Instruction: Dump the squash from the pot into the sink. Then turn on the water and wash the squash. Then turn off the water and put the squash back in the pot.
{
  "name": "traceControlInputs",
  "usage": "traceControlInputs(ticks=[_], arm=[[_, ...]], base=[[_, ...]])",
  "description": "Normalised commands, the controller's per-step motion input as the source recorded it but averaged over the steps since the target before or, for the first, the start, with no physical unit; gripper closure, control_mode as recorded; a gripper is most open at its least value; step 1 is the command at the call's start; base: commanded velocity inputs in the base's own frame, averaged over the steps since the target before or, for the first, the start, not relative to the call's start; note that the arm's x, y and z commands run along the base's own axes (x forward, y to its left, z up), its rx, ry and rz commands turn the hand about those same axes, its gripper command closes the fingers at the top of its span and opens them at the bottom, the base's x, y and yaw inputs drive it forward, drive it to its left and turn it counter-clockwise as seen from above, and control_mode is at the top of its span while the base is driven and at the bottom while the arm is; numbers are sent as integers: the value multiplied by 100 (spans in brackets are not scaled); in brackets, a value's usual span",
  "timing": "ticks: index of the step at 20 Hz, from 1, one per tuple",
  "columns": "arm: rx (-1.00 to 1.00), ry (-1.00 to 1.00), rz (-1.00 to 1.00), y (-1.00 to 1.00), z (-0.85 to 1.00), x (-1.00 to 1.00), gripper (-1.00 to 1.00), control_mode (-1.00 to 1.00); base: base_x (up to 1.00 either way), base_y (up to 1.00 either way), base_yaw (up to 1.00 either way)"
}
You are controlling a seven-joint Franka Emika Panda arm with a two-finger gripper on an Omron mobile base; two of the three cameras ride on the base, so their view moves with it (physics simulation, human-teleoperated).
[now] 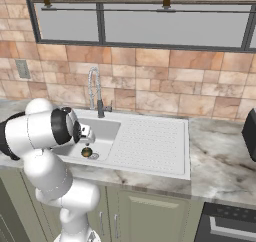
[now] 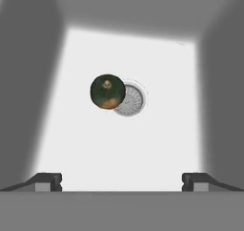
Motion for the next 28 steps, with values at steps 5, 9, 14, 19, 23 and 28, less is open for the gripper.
traceControlInputs(ticks=[5,9,14,19,23,28], arm=[[0,0,0,2,-11,0,-100,-100],[0,0,0,1,-12,2,-100,-100],[0,1,0,0,-10,3,-100,-100],[0,1,0,2,-14,5,-100,-100],[0,1,0,5,-13,6,-100,-100],[0,2,0,3,-11,6,-100,-100]], base=[[0,0,0],[0,0,0],[0,0,0],[0,0,0],[0,0,0],[0,0,0]])
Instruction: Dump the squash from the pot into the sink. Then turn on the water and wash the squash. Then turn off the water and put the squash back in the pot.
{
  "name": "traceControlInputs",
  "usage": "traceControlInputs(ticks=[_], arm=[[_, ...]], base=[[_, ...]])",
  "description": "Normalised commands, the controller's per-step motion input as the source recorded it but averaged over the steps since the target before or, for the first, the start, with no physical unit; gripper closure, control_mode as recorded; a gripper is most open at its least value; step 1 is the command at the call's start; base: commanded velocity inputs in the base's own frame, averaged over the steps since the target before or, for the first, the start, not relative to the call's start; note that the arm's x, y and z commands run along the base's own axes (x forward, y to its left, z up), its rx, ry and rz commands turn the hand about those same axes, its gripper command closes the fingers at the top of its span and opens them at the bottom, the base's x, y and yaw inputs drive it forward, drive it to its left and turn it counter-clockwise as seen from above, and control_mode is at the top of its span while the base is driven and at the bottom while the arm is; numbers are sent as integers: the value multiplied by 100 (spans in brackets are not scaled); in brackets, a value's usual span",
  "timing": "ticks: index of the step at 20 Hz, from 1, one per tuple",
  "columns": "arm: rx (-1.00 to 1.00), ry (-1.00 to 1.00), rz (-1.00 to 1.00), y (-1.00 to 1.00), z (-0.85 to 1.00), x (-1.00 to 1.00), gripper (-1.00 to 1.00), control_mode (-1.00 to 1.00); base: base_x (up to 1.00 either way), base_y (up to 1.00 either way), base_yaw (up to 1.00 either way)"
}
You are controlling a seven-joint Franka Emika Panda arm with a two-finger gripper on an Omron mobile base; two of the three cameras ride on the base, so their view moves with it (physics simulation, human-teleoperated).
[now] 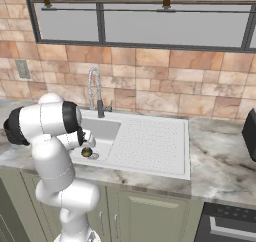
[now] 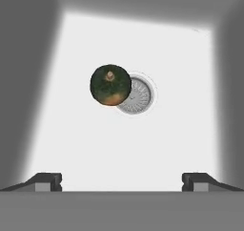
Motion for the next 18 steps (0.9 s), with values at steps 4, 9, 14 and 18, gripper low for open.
traceControlInputs(ticks=[4,9,14,18], arm=[[0,2,0,0,-11,11,-100,-100],[0,1,0,1,-14,14,-100,-100],[0,1,0,5,-14,10,-100,-100],[0,2,0,4,-14,11,-100,-100]], base=[[0,0,0],[0,0,0],[0,0,0],[0,0,0]])
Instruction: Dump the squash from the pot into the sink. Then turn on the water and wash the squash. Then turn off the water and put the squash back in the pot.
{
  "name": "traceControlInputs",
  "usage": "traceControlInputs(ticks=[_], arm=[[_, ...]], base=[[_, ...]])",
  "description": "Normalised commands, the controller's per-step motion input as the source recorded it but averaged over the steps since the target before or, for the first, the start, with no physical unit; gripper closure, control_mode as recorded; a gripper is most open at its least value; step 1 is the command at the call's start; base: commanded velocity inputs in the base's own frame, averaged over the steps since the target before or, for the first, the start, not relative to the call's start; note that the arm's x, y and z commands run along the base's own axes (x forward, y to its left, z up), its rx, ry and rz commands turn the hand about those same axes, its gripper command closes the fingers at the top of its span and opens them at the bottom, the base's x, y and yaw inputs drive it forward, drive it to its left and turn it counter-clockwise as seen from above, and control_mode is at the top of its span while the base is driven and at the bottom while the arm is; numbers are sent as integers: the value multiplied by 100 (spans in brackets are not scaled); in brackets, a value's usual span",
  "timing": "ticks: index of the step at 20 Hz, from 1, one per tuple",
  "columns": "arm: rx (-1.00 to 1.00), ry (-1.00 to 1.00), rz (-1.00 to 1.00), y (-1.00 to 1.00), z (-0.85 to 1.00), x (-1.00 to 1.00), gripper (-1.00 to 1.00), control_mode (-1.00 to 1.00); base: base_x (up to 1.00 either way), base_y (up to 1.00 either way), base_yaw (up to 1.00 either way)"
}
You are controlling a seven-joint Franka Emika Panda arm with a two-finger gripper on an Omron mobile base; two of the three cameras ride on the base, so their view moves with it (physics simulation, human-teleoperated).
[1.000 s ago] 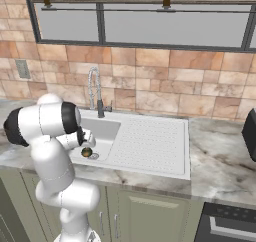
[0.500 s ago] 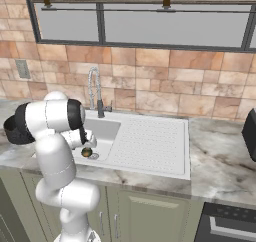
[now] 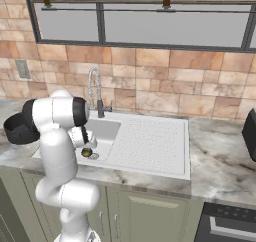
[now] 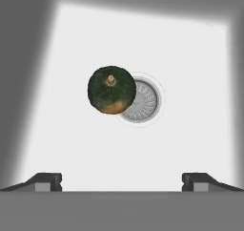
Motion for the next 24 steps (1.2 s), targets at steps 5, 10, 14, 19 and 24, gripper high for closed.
traceControlInputs(ticks=[5,10,14,19,24], arm=[[0,3,0,0,-11,19,-100,-100],[0,2,0,1,-15,21,-100,-100],[0,2,0,3,-15,13,-100,-100],[0,2,0,1,-16,11,-100,-100],[0,2,0,0,-16,15,-100,-100]], base=[[0,0,0],[0,0,0],[0,0,0],[0,0,0],[0,0,0]])
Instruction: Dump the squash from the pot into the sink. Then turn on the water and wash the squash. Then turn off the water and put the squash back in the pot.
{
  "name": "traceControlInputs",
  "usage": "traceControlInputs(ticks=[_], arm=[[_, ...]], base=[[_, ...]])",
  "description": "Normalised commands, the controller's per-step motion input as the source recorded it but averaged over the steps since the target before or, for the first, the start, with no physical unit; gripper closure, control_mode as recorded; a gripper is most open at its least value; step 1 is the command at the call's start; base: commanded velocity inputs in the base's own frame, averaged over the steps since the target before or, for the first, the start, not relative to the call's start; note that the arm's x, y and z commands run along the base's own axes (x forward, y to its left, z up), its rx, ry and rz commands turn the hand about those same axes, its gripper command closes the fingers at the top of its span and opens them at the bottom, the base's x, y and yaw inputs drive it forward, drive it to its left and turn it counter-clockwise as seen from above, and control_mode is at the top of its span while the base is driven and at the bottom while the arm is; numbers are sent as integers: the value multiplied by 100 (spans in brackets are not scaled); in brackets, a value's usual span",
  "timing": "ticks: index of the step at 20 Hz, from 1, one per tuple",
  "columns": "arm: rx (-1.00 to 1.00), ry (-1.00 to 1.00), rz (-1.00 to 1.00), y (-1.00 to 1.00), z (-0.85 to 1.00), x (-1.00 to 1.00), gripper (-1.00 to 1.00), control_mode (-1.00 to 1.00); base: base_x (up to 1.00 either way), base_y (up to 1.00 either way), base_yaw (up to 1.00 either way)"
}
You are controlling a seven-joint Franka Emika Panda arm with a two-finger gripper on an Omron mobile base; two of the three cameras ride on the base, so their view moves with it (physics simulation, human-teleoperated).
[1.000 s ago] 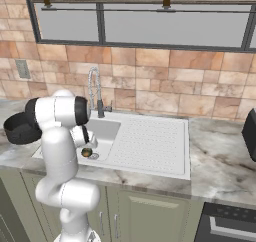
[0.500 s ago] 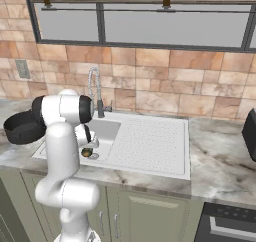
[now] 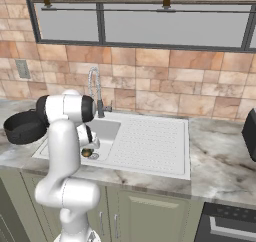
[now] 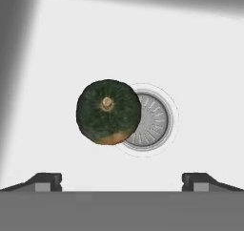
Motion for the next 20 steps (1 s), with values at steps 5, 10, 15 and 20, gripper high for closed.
traceControlInputs(ticks=[5,10,15,20], arm=[[0,0,0,4,-18,15,-100,-100],[0,0,0,6,-15,12,-100,-100],[0,0,0,4,-17,18,-100,-100],[0,0,0,3,-20,22,-100,-100]], base=[[0,0,0],[0,0,0],[0,0,0],[0,0,0]])
